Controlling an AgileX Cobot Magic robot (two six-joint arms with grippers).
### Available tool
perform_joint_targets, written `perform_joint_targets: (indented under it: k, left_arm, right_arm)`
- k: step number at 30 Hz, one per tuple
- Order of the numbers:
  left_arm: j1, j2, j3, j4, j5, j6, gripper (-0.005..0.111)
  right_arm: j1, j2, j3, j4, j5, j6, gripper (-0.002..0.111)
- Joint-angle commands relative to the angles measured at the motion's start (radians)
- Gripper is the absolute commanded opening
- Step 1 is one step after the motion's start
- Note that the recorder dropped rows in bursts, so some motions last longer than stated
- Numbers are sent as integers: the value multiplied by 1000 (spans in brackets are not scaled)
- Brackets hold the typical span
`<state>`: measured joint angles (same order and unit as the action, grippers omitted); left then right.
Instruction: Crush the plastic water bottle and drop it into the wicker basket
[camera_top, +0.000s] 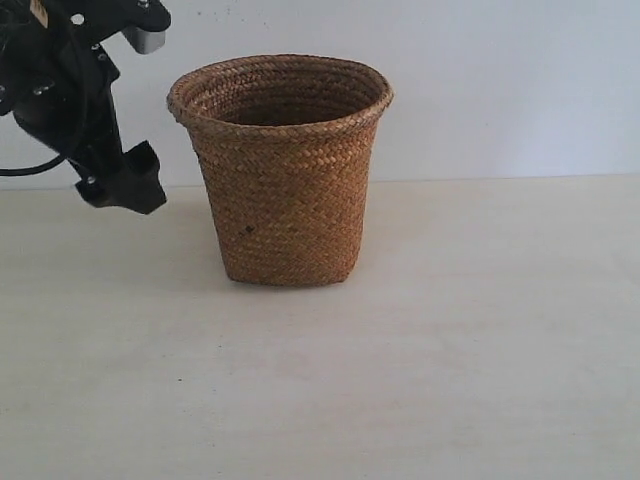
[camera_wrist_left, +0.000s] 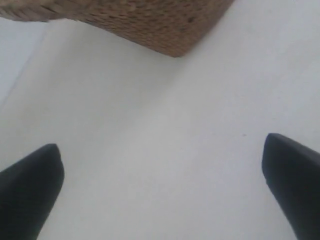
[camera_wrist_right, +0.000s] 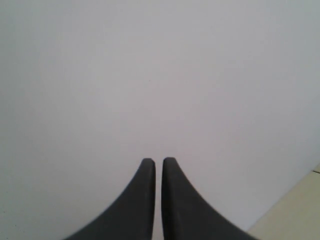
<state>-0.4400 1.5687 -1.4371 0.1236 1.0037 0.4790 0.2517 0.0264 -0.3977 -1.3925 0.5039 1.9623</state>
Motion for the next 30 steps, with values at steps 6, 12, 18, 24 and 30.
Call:
perform_joint_targets:
  k: [6,12,18,24,30]
  left_arm:
    - [1,0,66,-630,217,104,63]
    - [1,-3,66,-636,217,80,38]
    - [-1,-9,118,-685,217,29,4]
    - [-2,-88,295,-853,217,160,4]
    - [-2,-205,392,-1014,133,161,4]
  right_arm:
    - [-3,-3,1,-5,-3,-6,1]
    - [-3,-3,1,-5,-3,-6,1]
    - [-3,-3,1,-5,-3,-6,1]
    - [-3,-3,1,-5,-3,-6,1]
    - [-3,-3,1,-5,-3,-6,1]
